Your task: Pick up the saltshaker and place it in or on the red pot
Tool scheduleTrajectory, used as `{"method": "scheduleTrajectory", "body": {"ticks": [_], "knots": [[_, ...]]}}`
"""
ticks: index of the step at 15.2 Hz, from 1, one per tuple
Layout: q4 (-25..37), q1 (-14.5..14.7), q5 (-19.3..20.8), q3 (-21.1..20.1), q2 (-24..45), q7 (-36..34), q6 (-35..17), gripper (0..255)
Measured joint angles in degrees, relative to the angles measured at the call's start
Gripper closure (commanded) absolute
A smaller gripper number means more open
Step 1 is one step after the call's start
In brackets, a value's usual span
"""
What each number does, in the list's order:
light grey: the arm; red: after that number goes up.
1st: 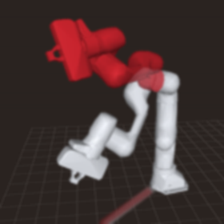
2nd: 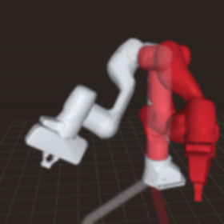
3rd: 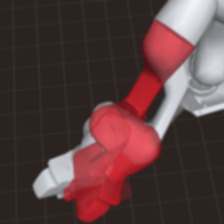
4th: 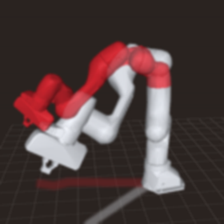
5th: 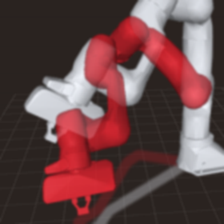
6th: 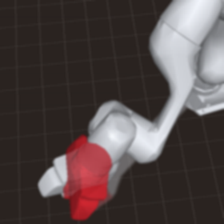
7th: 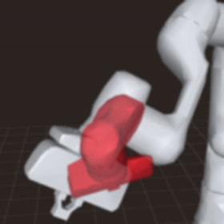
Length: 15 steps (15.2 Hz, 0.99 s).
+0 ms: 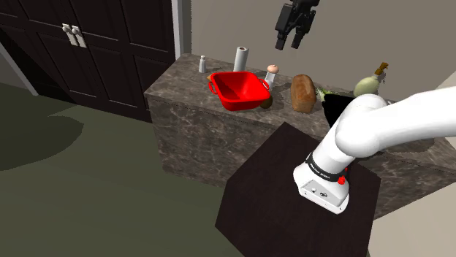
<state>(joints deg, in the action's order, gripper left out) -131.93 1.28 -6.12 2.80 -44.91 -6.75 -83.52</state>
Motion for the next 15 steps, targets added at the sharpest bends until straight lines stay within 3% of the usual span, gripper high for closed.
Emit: {"method": "scheduleTrajectory", "body": {"ticks": [4, 15], "knots": [[-1.2, -0.8, 1.4, 2.0, 1.1, 2.1, -2.3, 0], [-3.5, -4.5, 7.4, 13.5, 11.3, 14.1, -15.8, 0]]}}
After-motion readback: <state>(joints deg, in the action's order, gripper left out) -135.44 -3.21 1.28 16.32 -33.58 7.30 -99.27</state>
